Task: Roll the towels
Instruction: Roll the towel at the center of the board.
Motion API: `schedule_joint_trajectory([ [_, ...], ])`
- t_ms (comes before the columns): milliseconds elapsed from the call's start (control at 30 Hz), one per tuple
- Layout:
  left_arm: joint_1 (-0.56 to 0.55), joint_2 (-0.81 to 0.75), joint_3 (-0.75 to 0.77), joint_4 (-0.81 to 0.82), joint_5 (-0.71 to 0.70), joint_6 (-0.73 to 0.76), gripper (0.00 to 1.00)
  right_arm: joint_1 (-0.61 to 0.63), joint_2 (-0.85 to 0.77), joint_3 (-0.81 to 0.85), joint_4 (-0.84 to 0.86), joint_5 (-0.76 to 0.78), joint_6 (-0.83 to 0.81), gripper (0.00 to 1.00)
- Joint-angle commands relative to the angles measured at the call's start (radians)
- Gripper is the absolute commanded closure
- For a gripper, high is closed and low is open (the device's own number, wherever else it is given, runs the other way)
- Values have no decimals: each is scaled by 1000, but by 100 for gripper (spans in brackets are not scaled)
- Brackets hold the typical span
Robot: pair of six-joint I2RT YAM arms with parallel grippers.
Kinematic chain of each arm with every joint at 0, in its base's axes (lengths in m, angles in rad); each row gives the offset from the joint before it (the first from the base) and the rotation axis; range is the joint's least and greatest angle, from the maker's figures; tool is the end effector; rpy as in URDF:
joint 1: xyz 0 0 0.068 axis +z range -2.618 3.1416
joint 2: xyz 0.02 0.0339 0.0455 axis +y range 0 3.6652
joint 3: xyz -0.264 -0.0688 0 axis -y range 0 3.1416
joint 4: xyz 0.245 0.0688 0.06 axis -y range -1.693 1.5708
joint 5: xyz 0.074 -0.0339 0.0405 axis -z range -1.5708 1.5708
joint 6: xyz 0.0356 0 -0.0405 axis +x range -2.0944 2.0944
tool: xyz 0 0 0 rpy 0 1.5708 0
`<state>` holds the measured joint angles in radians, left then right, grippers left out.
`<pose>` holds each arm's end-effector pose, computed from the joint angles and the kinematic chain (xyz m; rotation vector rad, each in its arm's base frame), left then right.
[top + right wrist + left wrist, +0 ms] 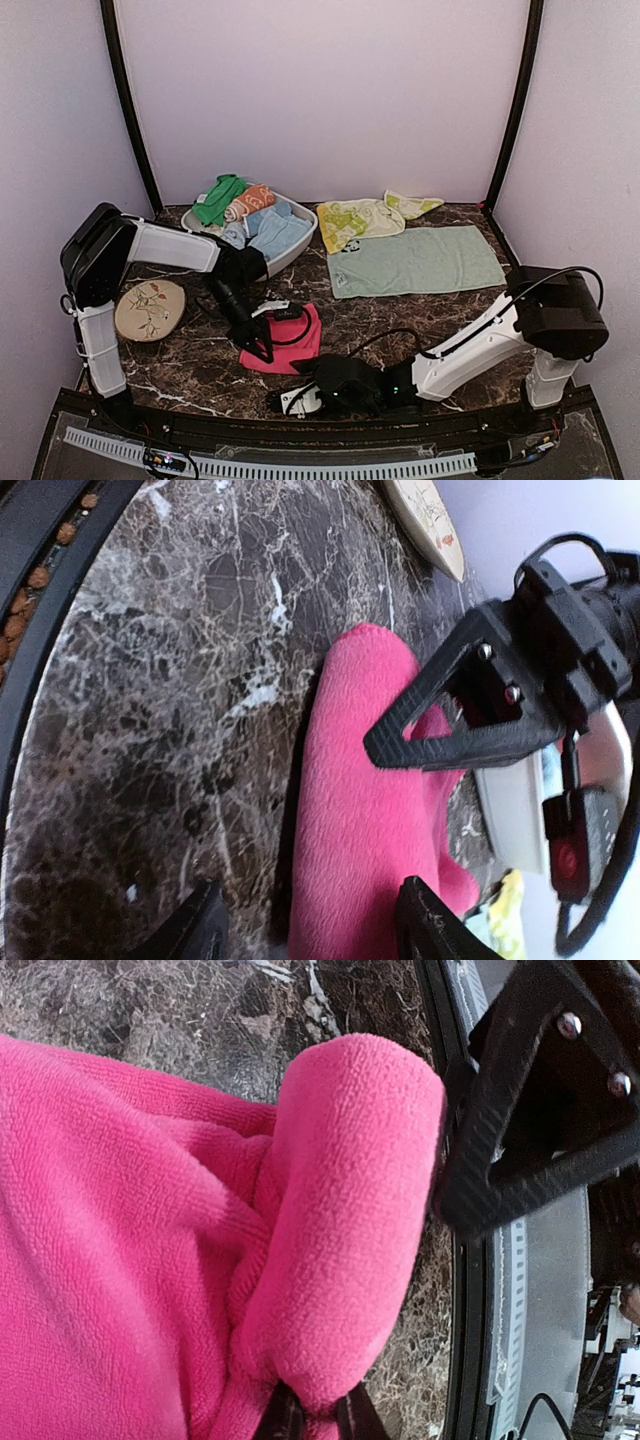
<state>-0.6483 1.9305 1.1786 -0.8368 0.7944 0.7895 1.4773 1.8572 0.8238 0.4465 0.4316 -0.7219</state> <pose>0.2486 -0.2202 0.1382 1.8769 2.1610 -1.1995 0.0484 0.3571 0.1281 -1.7454 1.1639 -0.0128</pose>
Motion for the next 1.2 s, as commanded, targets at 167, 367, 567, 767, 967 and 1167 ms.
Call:
schedule_joint_trajectory([
  [167,5,91,71,-115,-12,-11,96,-28,174,130,154,47,-242,47],
  [367,16,83,80,-144,-7,23,83,-81,211,130,126,36,-112,56],
  [567,79,-60,1,-117,72,112,48,-140,192,114,3,-49,185,65],
  [767,112,-135,-51,-61,-8,97,44,-219,172,153,-142,-274,400,69],
  [967,150,-341,-152,62,-151,104,42,-327,182,241,-263,-587,567,74],
  [1167,156,-514,-264,147,-245,118,42,-417,221,310,-326,-834,702,81],
])
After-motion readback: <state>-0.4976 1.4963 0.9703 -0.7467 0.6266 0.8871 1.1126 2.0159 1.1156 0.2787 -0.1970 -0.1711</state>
